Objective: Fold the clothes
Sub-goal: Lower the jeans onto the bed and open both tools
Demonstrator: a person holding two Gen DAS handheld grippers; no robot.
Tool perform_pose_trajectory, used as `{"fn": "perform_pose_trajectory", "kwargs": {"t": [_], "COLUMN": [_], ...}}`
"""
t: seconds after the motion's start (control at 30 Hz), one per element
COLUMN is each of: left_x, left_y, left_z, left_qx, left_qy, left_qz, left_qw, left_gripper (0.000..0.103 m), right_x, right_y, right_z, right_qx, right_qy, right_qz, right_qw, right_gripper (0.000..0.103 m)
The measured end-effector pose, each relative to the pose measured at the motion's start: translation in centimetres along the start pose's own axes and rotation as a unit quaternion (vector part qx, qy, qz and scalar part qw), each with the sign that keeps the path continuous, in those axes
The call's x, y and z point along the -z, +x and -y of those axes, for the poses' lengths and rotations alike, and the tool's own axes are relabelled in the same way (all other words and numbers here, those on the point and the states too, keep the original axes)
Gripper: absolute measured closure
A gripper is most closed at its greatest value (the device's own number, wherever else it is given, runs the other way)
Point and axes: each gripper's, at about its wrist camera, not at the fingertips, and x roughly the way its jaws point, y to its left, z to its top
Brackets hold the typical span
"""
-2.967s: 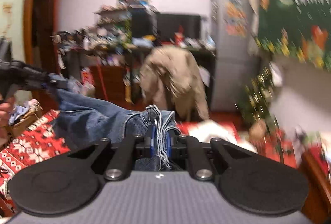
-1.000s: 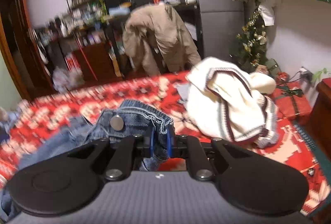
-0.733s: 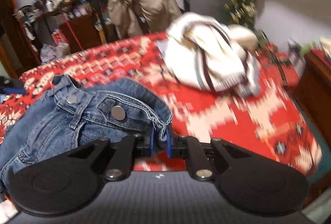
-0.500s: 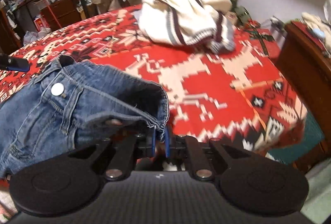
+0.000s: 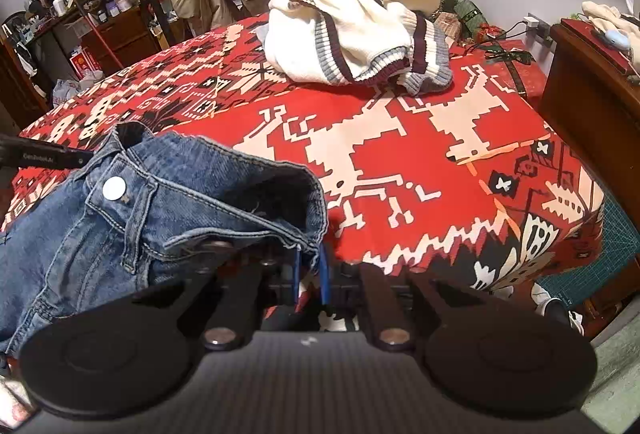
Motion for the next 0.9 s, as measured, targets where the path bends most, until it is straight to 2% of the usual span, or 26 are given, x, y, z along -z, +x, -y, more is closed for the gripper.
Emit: {"fn": "perform_pose_trajectory", "kwargs": {"t": [0.07,0.13,0.2,0.3,0.4,0.53,0.63,0.77,0.9], "left_x": [0.1,0.2,0.4,0.8,1.0,1.2,1.8,3.2,4.6], "left_y": [-0.1,-0.2,-0.7,-4.3,-8.8,-14.7,-17.4,-19.2,-19.1], "left_z": [0.9,1.8,2.6,2.8,1.9,0.3,-2.3,-7.1,-13.1], "left_qx": [-0.02,-0.039,-0.06,-0.091,-0.119,-0.165,-0.212,-0.269,-0.305], "left_qy": [0.027,0.054,0.075,0.058,0.026,-0.016,-0.046,-0.105,-0.175], "left_qz": [0.002,0.004,0.011,0.072,0.134,0.202,0.223,0.232,0.22], "left_qw": [0.9994,0.9977,0.9953,0.9915,0.9834,0.9652,0.9504,0.929,0.9098], "left_gripper": [0.07,0.087,0.092,0.092,0.093,0.093,0.093,0.093,0.093], "right_x": [0.0,0.0,-0.2,-1.2,-2.8,-7.1,-11.3,-16.6,-20.7], "right_y": [0.0,0.0,-0.4,-1.4,-2.7,-3.2,-2.5,0.9,5.8], "right_z": [0.0,-0.1,-0.3,-1.0,-2.1,-4.8,-8.3,-14.3,-20.0], "right_qx": [-0.001,-0.001,0.0,-0.002,-0.008,-0.031,-0.06,-0.112,-0.154], "right_qy": [0.001,0.001,-0.001,-0.012,-0.028,-0.061,-0.098,-0.134,-0.143], "right_qz": [0.001,0.002,0.008,0.028,0.057,0.099,0.13,0.135,0.111], "right_qw": [1.0,1.0,1.0,1.0,0.998,0.993,0.985,0.975,0.971], "right_gripper": [0.093,0.093,0.093,0.093,0.093,0.097,0.097,0.097,0.095]}}
